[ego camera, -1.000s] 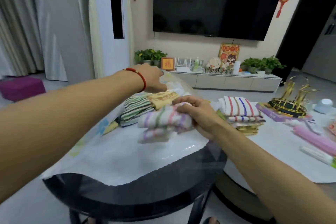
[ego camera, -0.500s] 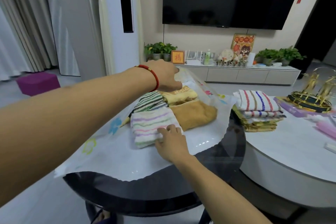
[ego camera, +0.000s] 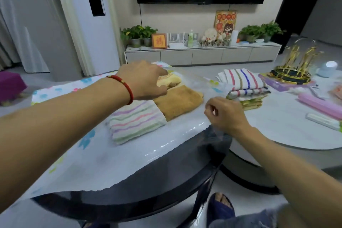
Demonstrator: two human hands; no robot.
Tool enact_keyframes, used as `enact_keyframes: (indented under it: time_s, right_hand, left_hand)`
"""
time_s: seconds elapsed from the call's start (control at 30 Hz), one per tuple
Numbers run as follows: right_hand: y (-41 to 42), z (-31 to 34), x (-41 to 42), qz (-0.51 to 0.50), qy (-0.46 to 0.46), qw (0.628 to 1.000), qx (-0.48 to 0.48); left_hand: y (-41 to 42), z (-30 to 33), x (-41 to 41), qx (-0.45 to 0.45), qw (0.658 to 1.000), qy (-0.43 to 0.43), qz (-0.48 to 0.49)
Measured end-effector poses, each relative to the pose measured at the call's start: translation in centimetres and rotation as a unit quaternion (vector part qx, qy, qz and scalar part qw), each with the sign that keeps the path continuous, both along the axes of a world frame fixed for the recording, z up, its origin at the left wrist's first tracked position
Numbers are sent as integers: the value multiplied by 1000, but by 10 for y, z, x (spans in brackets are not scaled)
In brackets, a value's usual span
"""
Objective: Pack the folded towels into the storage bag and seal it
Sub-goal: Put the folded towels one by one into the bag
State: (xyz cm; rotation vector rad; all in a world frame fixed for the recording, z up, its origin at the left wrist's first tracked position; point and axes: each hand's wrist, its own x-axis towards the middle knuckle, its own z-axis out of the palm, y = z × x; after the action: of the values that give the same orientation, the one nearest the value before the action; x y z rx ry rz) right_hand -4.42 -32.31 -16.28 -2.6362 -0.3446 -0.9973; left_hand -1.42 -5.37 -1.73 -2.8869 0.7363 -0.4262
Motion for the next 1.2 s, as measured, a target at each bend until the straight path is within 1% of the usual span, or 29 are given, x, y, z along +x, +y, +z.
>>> enact_keyframes:
  time_s: [0.03,0.1,0.17,0.2,0.27,0.33,0.43,0.5,0.63,0.73,0.77,0.83,0.93,1.07,1.13,1.2]
  right_hand:
    - [-25,2,5,-52,-18,998,-5]
    - [-72,5,19,-166,-8,986,4]
    - [-112,4,41,-261,49,963,37]
    - [-129,4,52,-289,86,952,57]
    - [-155,0,72,-304,149,938,77]
    - [-173,-3,92,-307,187,931,69]
    - [-188,-8,125,-312,213,921,100]
    - [-195,-12,145,-333,221,909,114]
    - [-206,-15,168,-378,259,883,100]
    - [-210,-5,172,-369,259,889,77]
    - [-209,0,172,-354,260,894,86]
    - [-204,12,167,-312,254,900,167]
    - [-193,28,145,-260,196,904,276]
    - [-169,60,88,-194,146,899,365]
    - [-156,79,55,-171,146,894,387]
    - [-142,97,20,-129,153,890,410]
  left_hand:
    - [-5,-3,1,4,1000,-3,-15]
    - [-18,-9,5,20,999,-18,-40]
    - [-32,-16,8,46,997,-38,-56]
    - [-39,-19,11,59,995,-44,-64]
    - [-52,-26,18,71,993,-51,-76]
    - [-63,-31,25,69,993,-50,-85]
    - [-75,-37,38,61,994,-44,-80]
    - [-80,-39,45,57,995,-37,-74]
    - [-84,-41,55,45,997,-22,-65]
    - [-84,-41,56,31,998,-6,-62]
    - [-83,-41,55,25,998,2,-60]
    - [-80,-41,53,10,998,21,-50]
    - [-72,-38,46,-5,999,41,-20]
    - [-53,-30,31,-8,997,69,40]
    - [-38,-27,21,-4,995,79,67]
    - [-20,-26,10,-4,993,84,85]
